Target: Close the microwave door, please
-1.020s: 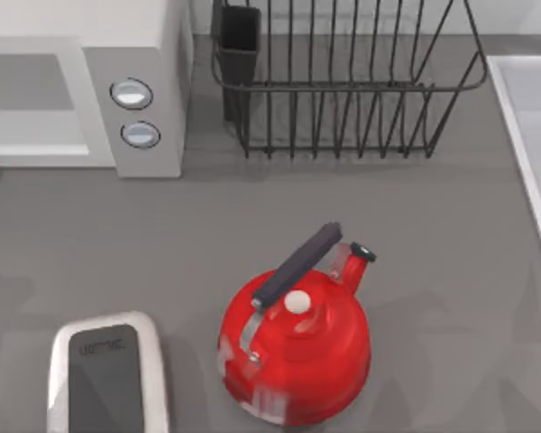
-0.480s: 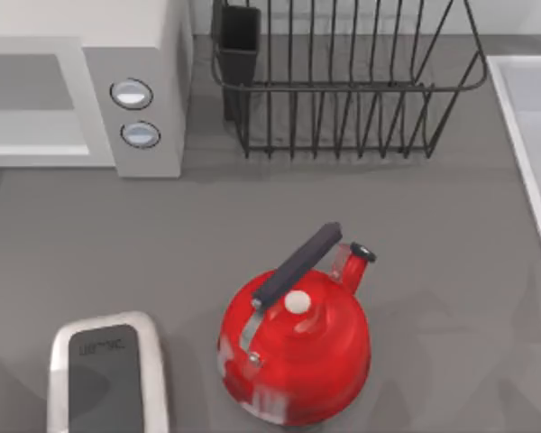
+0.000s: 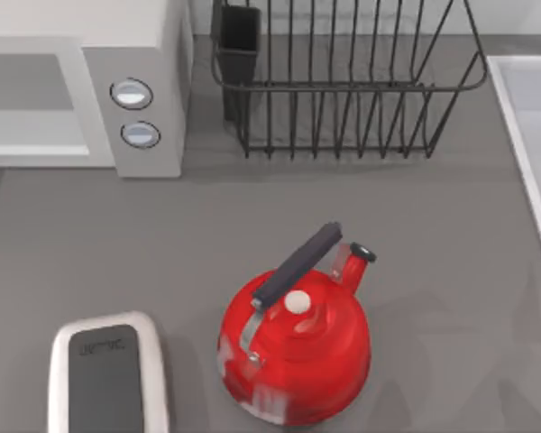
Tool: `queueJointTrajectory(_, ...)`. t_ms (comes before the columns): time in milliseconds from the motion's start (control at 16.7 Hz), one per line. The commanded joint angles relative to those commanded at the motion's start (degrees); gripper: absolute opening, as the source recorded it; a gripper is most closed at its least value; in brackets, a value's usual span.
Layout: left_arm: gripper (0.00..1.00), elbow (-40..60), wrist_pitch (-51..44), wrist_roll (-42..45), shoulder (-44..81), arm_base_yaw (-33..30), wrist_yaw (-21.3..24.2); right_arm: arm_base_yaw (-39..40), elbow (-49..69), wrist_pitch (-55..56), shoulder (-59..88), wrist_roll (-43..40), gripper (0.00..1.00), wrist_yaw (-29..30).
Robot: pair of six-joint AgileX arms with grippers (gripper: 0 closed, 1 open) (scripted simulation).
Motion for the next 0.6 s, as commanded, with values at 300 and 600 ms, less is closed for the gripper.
queueJointTrajectory(300,0.00,2.08,-0.96,1.39,2.74,1.06,0.49,0.00,0.00,0.00,0.00,0.00,1.00,0.00)
queueJointTrajectory(600,0.00,0.12,1.41,1.38,3.36,0.82,0.35,0.00,0.00,0.00,0.00,0.00,1.00,0.00)
